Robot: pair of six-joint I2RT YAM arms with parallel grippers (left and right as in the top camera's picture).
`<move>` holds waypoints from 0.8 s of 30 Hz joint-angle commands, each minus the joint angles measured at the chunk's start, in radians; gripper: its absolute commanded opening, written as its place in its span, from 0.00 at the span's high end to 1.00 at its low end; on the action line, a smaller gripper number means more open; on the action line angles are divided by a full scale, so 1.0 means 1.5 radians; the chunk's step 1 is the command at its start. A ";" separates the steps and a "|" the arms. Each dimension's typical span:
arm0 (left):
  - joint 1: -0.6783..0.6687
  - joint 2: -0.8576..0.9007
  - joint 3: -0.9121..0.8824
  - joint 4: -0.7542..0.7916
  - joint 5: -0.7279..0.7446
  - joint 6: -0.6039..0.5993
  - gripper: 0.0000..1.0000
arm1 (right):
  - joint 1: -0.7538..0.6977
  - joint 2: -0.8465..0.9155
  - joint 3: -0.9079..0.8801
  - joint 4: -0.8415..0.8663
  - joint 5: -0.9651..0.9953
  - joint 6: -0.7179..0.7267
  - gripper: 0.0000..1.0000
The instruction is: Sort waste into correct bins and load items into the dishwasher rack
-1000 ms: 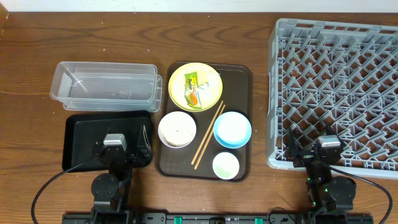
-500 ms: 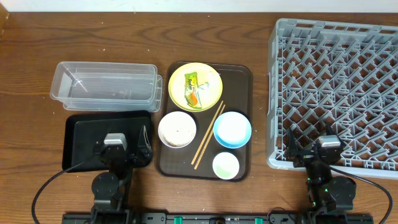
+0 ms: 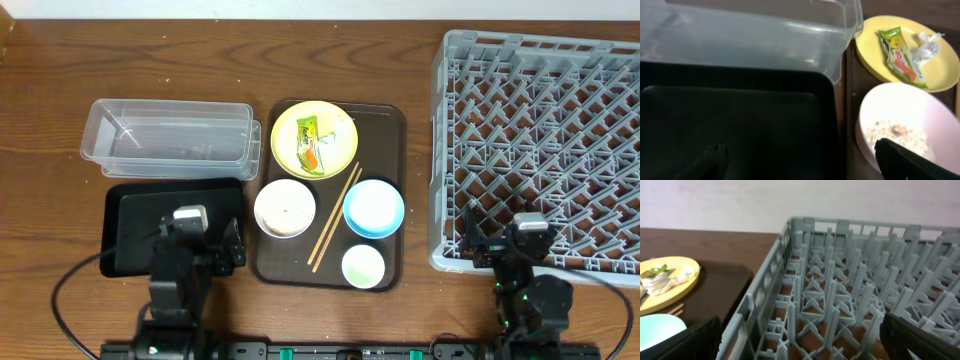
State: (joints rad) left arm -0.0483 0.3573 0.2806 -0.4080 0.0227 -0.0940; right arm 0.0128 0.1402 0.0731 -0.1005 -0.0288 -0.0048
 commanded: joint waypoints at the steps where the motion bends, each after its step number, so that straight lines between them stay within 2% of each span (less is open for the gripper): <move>1: 0.003 0.069 0.102 -0.040 -0.005 -0.006 0.04 | 0.005 0.061 0.078 -0.019 0.019 0.013 0.01; 5: 0.003 0.167 0.200 -0.113 0.004 -0.006 0.04 | 0.005 0.172 0.172 -0.071 0.019 0.013 0.01; 15: 0.003 0.420 0.420 -0.344 0.126 -0.006 0.04 | 0.005 0.429 0.419 -0.288 0.016 0.012 0.01; 20: 0.003 0.469 0.440 -0.389 0.186 -0.006 0.04 | 0.005 0.477 0.464 -0.337 -0.018 0.013 0.01; 24: 0.003 0.473 0.440 -0.377 0.205 -0.006 0.04 | 0.005 0.477 0.464 -0.339 -0.036 0.013 0.01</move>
State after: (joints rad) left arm -0.0483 1.0668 0.9154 -0.9825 0.2729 -0.1009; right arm 0.0128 0.8574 0.7433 -0.6090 -0.0498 -0.0002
